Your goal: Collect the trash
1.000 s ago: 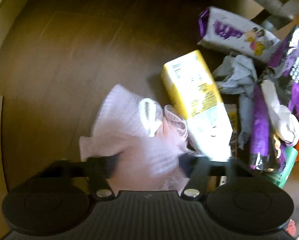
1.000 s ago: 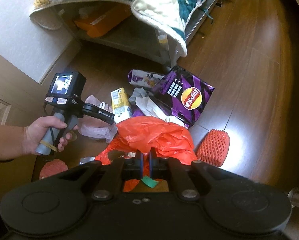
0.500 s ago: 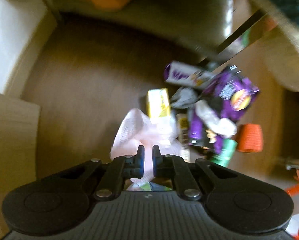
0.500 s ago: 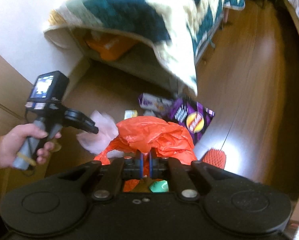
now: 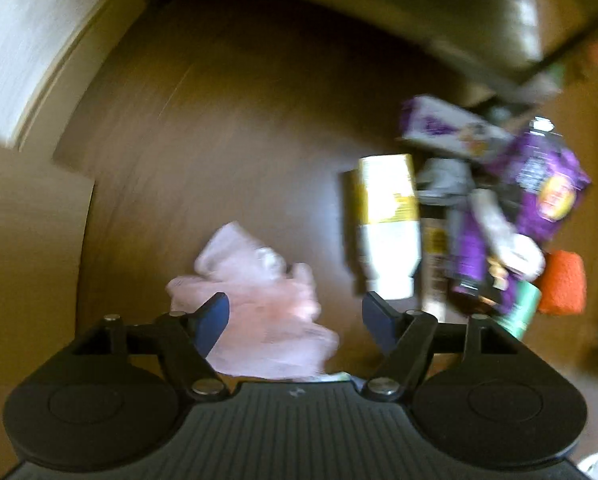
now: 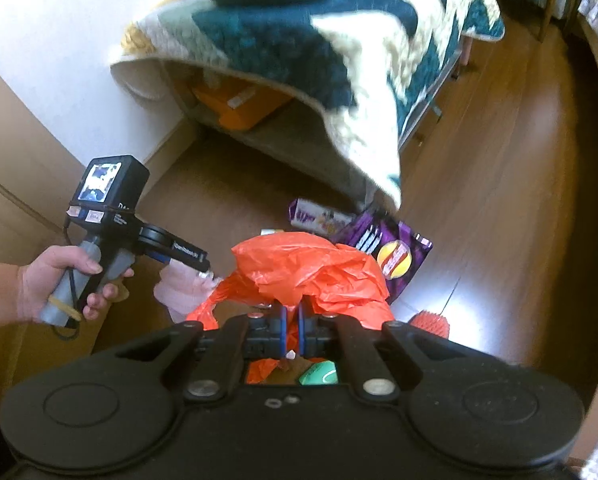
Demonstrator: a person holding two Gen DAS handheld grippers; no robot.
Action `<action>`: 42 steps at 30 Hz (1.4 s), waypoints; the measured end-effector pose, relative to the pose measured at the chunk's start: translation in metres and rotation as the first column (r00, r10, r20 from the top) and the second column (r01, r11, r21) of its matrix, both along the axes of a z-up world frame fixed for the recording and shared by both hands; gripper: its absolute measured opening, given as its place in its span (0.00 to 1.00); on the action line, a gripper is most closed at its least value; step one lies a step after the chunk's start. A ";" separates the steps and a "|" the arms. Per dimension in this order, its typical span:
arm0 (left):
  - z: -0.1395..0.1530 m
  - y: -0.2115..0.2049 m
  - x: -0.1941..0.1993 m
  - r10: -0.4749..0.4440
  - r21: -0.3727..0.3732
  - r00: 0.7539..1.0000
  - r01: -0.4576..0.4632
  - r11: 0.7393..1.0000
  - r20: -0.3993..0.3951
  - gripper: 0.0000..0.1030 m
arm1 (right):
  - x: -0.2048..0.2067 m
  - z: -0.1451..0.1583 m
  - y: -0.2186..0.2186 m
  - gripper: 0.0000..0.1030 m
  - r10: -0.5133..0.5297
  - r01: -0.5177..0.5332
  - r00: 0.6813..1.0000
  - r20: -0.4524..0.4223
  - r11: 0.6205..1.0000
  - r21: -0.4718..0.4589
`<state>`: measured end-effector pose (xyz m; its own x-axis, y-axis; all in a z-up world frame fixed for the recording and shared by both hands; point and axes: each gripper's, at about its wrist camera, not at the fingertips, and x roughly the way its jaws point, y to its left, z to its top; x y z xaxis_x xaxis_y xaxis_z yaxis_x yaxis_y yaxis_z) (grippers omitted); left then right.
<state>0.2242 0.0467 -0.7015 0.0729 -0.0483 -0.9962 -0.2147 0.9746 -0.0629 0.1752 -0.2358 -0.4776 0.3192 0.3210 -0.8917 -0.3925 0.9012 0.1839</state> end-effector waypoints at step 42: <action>0.490 -0.018 0.062 -0.058 -0.107 0.910 0.111 0.988 0.410 0.24 | 0.059 0.294 0.017 0.05 -0.052 0.021 0.947 0.318 0.995 0.100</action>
